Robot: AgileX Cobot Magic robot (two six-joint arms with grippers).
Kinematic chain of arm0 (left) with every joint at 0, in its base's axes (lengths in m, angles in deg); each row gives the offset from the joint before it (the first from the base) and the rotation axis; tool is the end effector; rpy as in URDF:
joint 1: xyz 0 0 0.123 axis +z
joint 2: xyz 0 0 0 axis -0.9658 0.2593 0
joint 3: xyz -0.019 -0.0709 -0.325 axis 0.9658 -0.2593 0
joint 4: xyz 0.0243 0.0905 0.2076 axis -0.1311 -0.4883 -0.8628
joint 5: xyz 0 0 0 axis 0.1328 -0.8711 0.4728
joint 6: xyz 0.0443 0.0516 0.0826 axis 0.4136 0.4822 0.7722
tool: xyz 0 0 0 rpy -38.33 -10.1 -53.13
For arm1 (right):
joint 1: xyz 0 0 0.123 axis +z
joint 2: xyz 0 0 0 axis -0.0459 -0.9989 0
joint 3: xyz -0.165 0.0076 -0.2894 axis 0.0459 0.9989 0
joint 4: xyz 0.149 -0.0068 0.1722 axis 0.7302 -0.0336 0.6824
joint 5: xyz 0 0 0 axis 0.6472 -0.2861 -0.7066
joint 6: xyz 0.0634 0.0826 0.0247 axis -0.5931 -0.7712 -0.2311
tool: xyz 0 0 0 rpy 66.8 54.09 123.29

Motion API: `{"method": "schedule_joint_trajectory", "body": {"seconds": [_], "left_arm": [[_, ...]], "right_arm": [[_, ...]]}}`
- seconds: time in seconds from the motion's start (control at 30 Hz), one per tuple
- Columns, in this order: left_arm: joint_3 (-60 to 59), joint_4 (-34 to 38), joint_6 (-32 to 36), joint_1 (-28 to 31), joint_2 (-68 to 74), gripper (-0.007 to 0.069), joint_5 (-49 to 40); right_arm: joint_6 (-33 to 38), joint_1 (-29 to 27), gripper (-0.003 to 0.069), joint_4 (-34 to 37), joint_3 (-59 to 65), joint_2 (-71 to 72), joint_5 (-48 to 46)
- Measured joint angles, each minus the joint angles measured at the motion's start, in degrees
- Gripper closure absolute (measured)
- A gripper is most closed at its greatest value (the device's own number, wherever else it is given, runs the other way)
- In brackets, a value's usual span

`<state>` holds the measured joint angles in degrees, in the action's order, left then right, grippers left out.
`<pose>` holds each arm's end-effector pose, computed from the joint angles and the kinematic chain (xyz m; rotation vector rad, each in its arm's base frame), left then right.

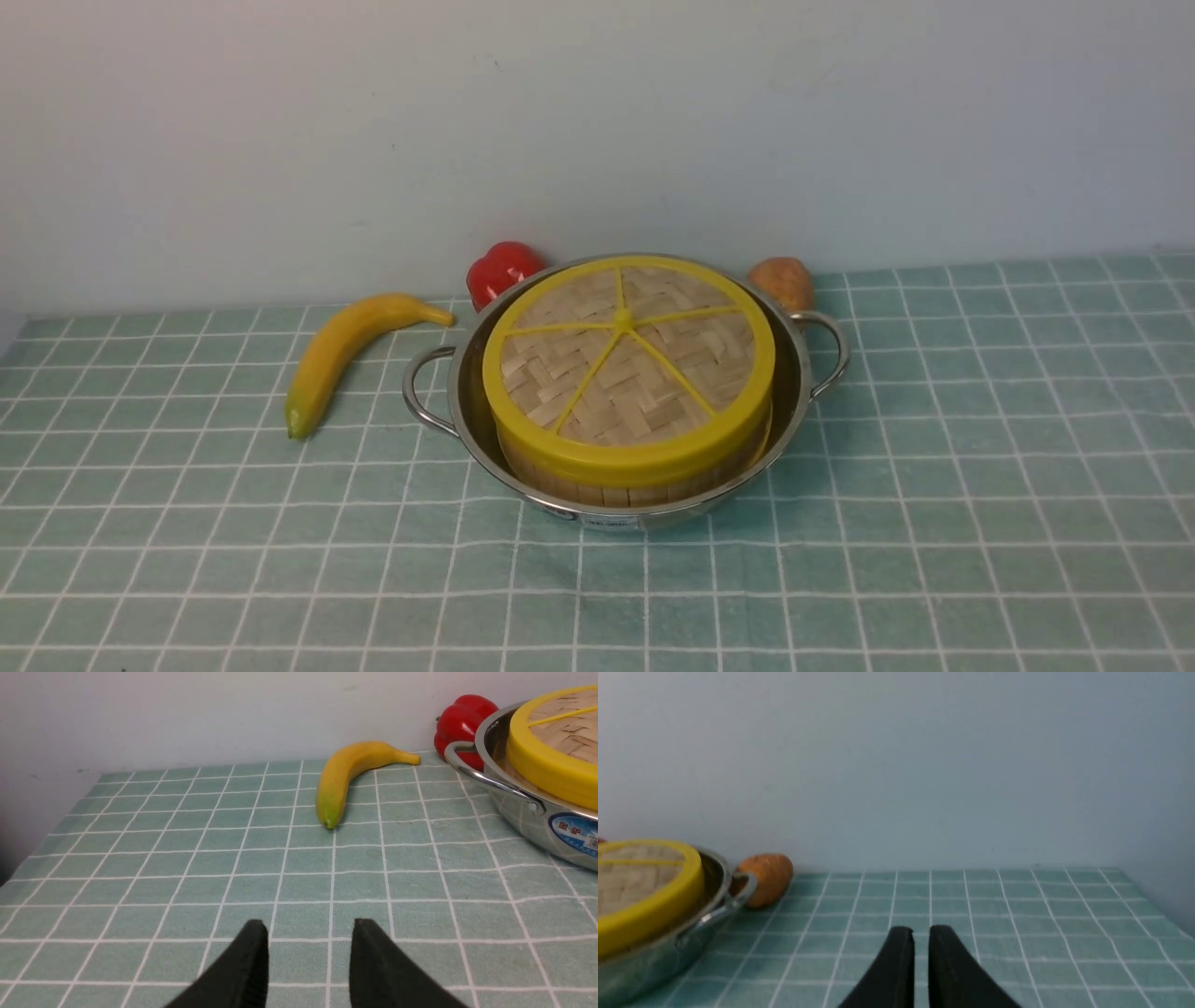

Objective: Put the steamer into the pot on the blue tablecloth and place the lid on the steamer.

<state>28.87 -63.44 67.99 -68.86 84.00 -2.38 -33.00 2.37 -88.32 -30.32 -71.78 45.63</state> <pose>-0.0032 -0.0040 0.1764 -0.0009 1.8311 0.1002 0.0051 -0.0042 0.2044 0.1393 1.7075 0.0549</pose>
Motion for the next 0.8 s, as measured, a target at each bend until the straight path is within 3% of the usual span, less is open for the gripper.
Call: {"method": "schedule_joint_trajectory", "body": {"seconds": [0.33, 0.57, 0.8], "left_arm": [[0.0, 0.0, 0.0, 0.0, -0.1, 0.0382, 0.0], [0.0, 0.0, 0.0, 0.0, -0.1, 0.0382, 0.0], [0.0, 0.0, 0.0, 0.0, -0.1, 0.0382, 0.0]], "right_arm": [[-0.1, 0.1, 0.0557, -2.6, 1.9, 4.6, -9.5], [-4.2, 0.8, 0.0531, -2.3, 1.9, 4.6, -10.1], [-2.8, 0.8, 0.0511, -2.3, 1.9, 4.6, -10.0]]}}
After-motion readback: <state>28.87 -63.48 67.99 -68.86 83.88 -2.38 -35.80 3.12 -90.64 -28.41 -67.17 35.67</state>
